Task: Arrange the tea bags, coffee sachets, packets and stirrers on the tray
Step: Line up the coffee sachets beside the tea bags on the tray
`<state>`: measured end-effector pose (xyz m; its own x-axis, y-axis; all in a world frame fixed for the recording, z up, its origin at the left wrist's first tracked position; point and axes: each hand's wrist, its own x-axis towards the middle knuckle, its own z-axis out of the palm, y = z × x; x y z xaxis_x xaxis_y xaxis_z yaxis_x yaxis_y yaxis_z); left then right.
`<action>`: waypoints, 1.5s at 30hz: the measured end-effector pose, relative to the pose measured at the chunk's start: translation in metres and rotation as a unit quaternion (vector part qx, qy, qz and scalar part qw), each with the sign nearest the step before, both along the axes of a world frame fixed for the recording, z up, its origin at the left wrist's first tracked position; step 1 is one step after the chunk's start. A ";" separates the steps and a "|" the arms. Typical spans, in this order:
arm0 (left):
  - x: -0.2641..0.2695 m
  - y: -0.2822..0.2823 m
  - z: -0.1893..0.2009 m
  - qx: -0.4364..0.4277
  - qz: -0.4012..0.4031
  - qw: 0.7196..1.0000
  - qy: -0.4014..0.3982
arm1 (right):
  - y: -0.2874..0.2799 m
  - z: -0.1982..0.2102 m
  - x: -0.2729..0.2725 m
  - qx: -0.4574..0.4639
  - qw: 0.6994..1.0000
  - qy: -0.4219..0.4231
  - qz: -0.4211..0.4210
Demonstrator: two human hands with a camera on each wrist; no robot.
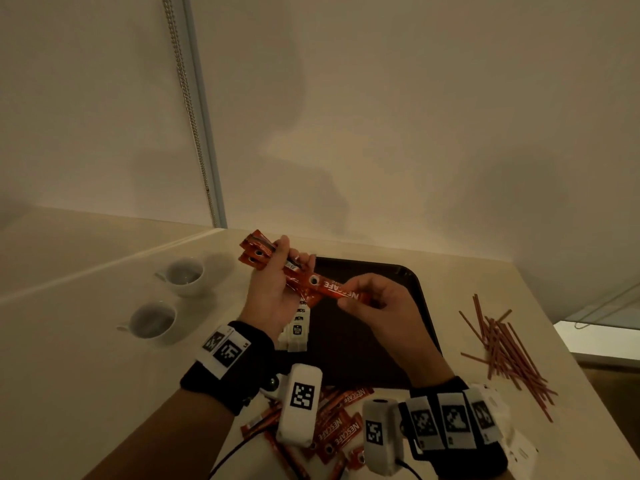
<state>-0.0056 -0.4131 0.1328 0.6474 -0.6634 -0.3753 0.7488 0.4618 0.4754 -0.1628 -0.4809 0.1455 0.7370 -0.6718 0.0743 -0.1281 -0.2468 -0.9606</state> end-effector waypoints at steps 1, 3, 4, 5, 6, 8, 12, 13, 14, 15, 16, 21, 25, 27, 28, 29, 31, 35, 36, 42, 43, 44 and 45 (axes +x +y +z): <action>0.006 0.004 0.002 0.020 0.004 1.000 -0.015 | -0.003 0.001 -0.004 -0.002 1.000 -0.003 -0.003; 0.016 0.014 0.006 0.075 -0.036 0.992 -0.090 | -0.008 0.005 -0.010 -0.001 1.000 -0.019 -0.015; 0.018 0.020 0.008 0.103 -0.085 0.981 -0.143 | -0.009 0.006 -0.013 0.000 0.999 -0.029 -0.024; 0.016 0.025 0.010 0.128 -0.148 0.960 -0.200 | -0.011 0.007 -0.014 0.001 0.999 -0.038 -0.032; 0.012 0.028 0.011 0.145 -0.204 0.936 -0.248 | -0.011 0.009 -0.013 0.003 0.998 -0.043 -0.036; -0.001 0.030 0.011 0.156 -0.261 0.900 -0.311 | -0.011 0.009 -0.010 0.012 0.998 -0.048 -0.027; -0.014 0.023 0.011 0.194 -0.238 0.874 -0.377 | -0.003 0.006 -0.001 0.053 0.997 -0.005 0.056; -0.015 0.021 0.011 0.201 -0.238 0.862 -0.400 | 0.000 0.005 0.001 0.056 0.996 0.001 0.070; -0.015 0.020 0.012 0.204 -0.237 0.854 -0.416 | 0.002 0.004 0.003 0.059 0.996 -0.002 0.072; -0.014 0.020 0.012 0.207 -0.234 0.850 -0.424 | 0.003 0.002 0.005 0.071 0.995 -0.014 0.064; -0.014 0.020 0.012 0.209 -0.229 0.849 -0.429 | 0.003 0.000 0.007 0.096 0.994 -0.030 0.046; -0.013 0.023 0.008 0.214 -0.235 0.847 -0.426 | -0.003 -0.006 0.011 0.239 0.958 -0.143 -0.062; -0.012 0.023 0.010 0.219 -0.249 0.829 -0.451 | -0.003 -0.007 0.013 0.222 0.960 -0.146 -0.086; -0.011 0.022 0.011 0.229 -0.231 0.824 -0.464 | -0.004 -0.008 0.013 0.243 0.955 -0.146 -0.088; -0.011 0.021 0.011 0.235 -0.209 0.825 -0.469 | -0.005 -0.009 0.014 0.258 0.951 -0.148 -0.086; -0.011 0.019 0.012 0.243 -0.179 0.828 -0.472 | -0.006 -0.009 0.014 0.271 0.948 -0.148 -0.084; -0.012 0.017 0.014 0.250 -0.117 0.837 -0.472 | -0.007 -0.010 0.016 0.292 0.941 -0.146 -0.084; -0.012 0.016 0.016 0.246 -0.092 0.835 -0.483 | -0.009 -0.013 0.016 0.331 0.924 -0.173 -0.080; -0.012 0.016 0.016 0.258 -0.088 0.824 -0.497 | -0.009 -0.013 0.016 0.333 0.924 -0.171 -0.073; -0.011 0.014 0.019 0.276 -0.090 0.785 -0.548 | -0.007 -0.018 0.021 0.342 0.926 -0.154 -0.034; -0.012 0.015 0.020 0.278 -0.097 0.784 -0.546 | -0.007 -0.019 0.021 0.343 0.925 -0.158 -0.031; -0.011 0.015 0.018 0.282 -0.099 0.786 -0.541 | -0.007 -0.019 0.021 0.339 0.927 -0.159 -0.027; -0.011 0.015 0.018 0.285 -0.098 0.793 -0.530 | -0.008 -0.019 0.020 0.329 0.931 -0.156 -0.023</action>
<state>-0.0162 -0.3979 0.1503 0.7053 -0.7080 0.0357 -0.1798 -0.1300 0.9751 -0.1425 -0.4884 0.1262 0.7178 -0.6780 -0.1585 0.1876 0.4075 -0.8937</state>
